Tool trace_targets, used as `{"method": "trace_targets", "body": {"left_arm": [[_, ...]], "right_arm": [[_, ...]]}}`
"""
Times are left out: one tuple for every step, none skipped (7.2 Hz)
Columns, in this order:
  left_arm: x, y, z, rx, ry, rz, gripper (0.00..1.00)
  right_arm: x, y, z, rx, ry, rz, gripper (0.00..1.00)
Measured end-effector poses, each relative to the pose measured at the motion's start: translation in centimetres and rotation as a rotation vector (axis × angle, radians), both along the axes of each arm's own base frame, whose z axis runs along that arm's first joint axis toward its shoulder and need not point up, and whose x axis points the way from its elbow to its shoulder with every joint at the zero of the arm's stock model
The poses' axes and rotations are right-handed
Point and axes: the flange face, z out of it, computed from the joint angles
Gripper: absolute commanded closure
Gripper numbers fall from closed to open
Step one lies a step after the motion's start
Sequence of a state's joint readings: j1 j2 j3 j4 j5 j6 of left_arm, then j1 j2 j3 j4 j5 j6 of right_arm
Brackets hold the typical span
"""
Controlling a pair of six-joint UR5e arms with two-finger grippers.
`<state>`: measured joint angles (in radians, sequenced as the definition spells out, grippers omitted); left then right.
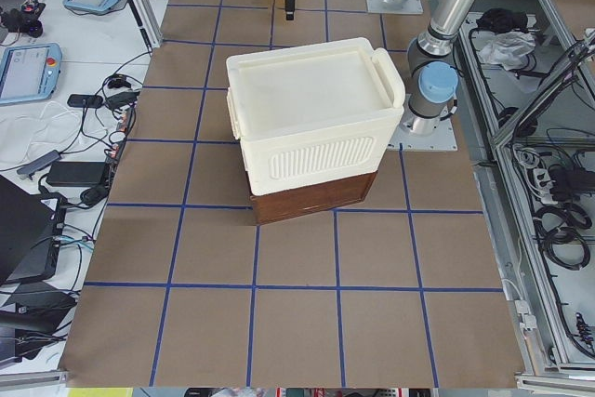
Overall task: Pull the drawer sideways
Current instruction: 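Lower the left gripper toward the white handle of the wooden drawer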
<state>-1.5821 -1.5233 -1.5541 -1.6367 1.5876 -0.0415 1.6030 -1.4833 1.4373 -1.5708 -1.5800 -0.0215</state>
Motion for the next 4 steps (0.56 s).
{"method": "trace_targets", "body": {"left_arm": [[0.06,-0.04,-0.02,0.0,0.0,0.001,0.0],[0.14,-0.1,-0.02,-0.001,0.0,0.001,0.0],[0.17,-0.08,0.08,-0.005,0.0,-0.001,0.0],[0.17,0.0,0.2,-0.009,0.001,-0.003,0.0]], "right_arm": [[0.0,0.0,0.0,0.0,0.0,0.0,0.0],[0.0,0.0,0.0,0.0,0.0,0.0,0.0],[0.0,0.0,0.0,0.0,0.0,0.0,0.0],[0.0,0.0,0.0,0.0,0.0,0.0,0.0]]}}
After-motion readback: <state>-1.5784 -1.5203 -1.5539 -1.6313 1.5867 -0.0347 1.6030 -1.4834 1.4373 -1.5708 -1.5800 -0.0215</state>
